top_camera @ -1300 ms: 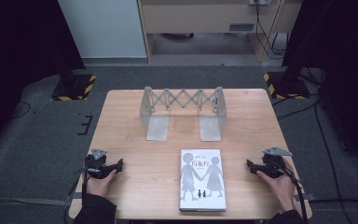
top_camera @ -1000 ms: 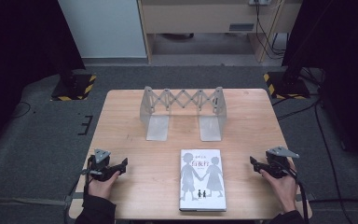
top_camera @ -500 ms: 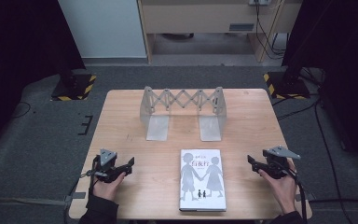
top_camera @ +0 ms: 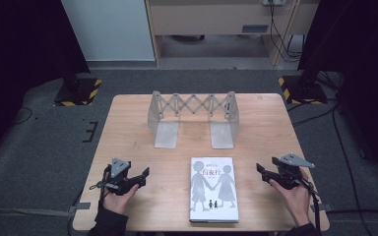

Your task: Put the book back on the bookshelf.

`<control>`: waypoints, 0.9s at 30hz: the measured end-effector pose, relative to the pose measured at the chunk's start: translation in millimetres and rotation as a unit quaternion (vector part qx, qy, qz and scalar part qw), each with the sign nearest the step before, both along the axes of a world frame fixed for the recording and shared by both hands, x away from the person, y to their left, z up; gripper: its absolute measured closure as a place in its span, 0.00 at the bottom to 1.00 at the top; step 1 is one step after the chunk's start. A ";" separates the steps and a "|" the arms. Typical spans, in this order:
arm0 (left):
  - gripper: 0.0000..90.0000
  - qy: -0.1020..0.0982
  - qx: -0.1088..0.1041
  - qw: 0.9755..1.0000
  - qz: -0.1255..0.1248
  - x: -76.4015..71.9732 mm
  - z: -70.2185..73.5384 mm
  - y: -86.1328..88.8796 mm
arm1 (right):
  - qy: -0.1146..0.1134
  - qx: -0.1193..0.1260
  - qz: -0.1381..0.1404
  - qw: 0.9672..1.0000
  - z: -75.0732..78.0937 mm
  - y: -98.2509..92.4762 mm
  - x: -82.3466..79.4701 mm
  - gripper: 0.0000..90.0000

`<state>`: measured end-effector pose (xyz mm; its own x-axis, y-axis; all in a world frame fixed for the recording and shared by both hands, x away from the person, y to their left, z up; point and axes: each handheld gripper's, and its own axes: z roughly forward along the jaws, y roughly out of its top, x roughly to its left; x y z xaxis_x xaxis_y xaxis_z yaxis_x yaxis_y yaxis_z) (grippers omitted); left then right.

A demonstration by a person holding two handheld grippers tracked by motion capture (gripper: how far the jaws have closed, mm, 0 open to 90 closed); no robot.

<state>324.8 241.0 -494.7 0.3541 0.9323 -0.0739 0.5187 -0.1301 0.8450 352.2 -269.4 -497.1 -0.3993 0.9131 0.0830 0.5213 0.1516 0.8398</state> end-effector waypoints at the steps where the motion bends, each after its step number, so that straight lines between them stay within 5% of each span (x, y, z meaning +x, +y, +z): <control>1: 0.25 -0.001 0.000 1.000 -0.002 -0.5 0.3 -1.8 | -0.001 0.000 0.004 1.000 0.7 1.4 -0.5 0.33; 27: 0.25 -0.007 -0.011 0.998 -0.069 -6.7 2.5 -44.0 | -0.003 0.037 0.046 0.998 5.1 29.4 -6.9 0.31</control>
